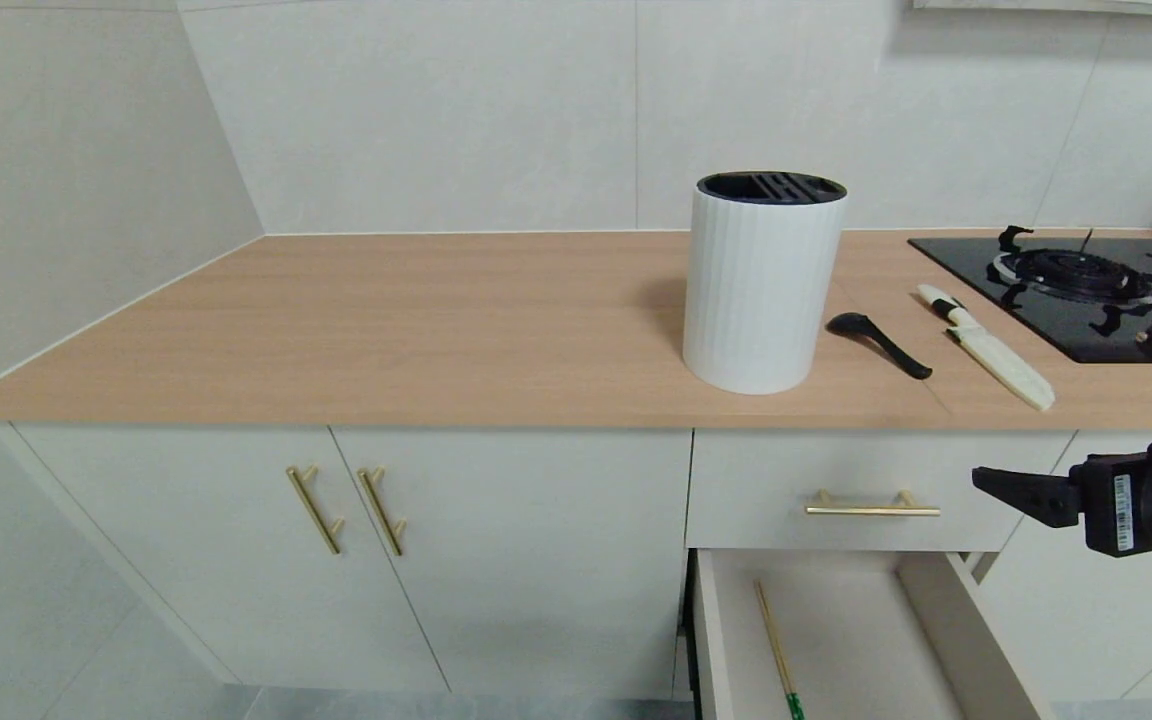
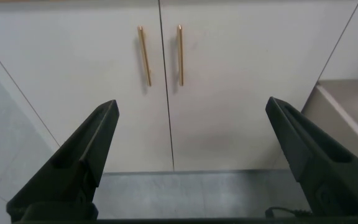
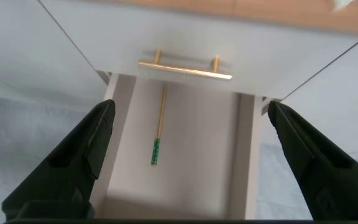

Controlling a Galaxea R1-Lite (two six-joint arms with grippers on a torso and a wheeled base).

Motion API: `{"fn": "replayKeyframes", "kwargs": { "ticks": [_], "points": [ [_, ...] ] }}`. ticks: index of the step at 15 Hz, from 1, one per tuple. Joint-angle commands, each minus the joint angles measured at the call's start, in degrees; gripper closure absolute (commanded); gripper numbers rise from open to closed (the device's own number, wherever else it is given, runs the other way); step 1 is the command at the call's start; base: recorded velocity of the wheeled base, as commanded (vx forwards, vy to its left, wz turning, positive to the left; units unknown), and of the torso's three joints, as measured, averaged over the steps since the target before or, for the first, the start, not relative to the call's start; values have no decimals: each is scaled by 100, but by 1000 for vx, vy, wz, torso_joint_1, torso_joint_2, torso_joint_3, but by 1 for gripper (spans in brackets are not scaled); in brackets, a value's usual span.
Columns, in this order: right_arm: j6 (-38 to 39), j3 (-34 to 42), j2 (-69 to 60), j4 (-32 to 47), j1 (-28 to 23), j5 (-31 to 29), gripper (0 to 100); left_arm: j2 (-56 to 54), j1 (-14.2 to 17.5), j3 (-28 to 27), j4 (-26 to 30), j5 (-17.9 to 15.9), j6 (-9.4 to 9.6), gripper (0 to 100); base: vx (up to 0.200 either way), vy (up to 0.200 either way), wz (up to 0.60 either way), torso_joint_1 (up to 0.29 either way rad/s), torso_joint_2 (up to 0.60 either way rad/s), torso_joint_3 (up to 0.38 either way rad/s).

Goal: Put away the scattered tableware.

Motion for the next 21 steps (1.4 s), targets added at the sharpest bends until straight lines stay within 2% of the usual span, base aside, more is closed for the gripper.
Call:
{"fn": "replayKeyframes", "kwargs": {
  "ticks": [1,5,8,9,10,12,14,17,21],
  "points": [
    [0,12,26,-6,2,1,0,2,1,0,2,0,0,0,0,0,0,217,-476,-256],
    [0,12,114,-76,-15,-8,0,2,1,0,2,0,0,0,0,0,0,55,-121,-74],
    [0,-50,712,-806,-428,19,0,2,1,0,2,0,0,0,0,0,0,0,0,0],
    [-9,-59,931,-1096,-560,150,0,2,1,0,2,0,0,0,0,0,0,0,0,0],
    [-220,-138,1292,-1570,-736,528,0,2,1,0,2,0,0,0,0,0,0,0,0,0],
    [-361,-331,1687,-1957,-877,1135,0,2,1,0,2,0,0,0,0,0,0,0,0,0],
    [-387,-1052,2338,-2080,-1123,1644,0,2,1,0,2,0,0,0,0,0,0,0,0,0],
    [-932,-1904,3190,-2080,-1422,1785,0,2,1,0,2,0,0,0,0,0,0,0,0,0],
    [-994,-2713,3946,-2080,-1624,2075,0,2,1,0,2,0,0,0,0,0,0,0,0,0]
  ]
}}
